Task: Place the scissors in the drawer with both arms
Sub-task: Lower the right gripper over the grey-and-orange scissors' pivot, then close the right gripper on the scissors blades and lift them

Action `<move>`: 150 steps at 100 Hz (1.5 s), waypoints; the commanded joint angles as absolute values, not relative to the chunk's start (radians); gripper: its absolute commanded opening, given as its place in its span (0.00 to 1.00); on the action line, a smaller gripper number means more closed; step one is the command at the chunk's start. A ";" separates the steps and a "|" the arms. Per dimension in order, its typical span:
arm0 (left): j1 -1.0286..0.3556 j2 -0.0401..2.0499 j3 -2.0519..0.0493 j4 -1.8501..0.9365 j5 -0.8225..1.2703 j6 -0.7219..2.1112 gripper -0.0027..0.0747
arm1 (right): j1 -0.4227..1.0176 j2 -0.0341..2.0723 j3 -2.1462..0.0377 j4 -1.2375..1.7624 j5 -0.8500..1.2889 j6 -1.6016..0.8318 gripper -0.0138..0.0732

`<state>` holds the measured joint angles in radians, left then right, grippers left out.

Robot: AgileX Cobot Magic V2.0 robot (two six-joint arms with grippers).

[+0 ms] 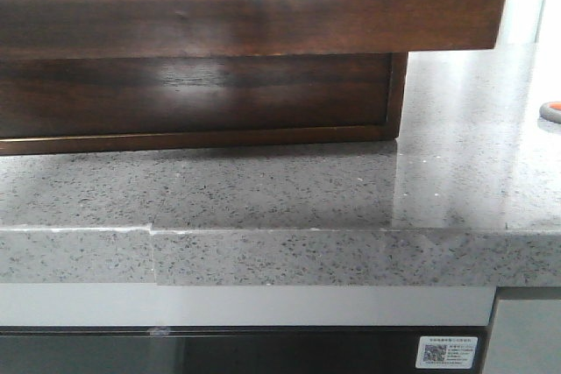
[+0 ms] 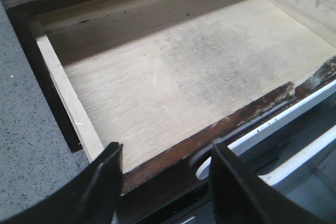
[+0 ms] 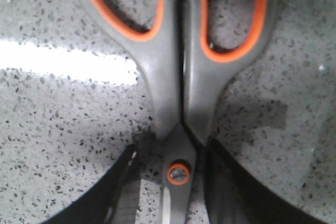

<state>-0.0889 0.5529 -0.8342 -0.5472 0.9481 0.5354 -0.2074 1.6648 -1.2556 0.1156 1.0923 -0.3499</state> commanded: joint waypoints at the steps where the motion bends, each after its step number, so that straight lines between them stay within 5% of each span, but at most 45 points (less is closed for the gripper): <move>1: -0.097 0.559 -0.867 -0.587 0.882 0.535 0.49 | -0.209 1.631 -1.285 0.124 1.086 -0.362 0.39; 31: -0.097 0.559 -0.867 -0.585 0.882 0.538 0.49 | -0.209 1.631 -1.285 0.124 1.093 -0.362 0.15; 96: -0.097 0.559 -0.867 -0.585 0.882 0.542 0.49 | -0.209 1.627 -1.303 0.124 1.088 -0.362 0.14; 150: -0.097 0.559 -0.867 -0.585 0.882 0.552 0.49 | -0.205 1.416 -1.579 0.217 1.160 -0.415 0.14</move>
<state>-0.0889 0.5529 -0.8342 -0.5472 0.9481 0.5467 -0.2074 1.5115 -1.4847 0.1474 1.1691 -0.3652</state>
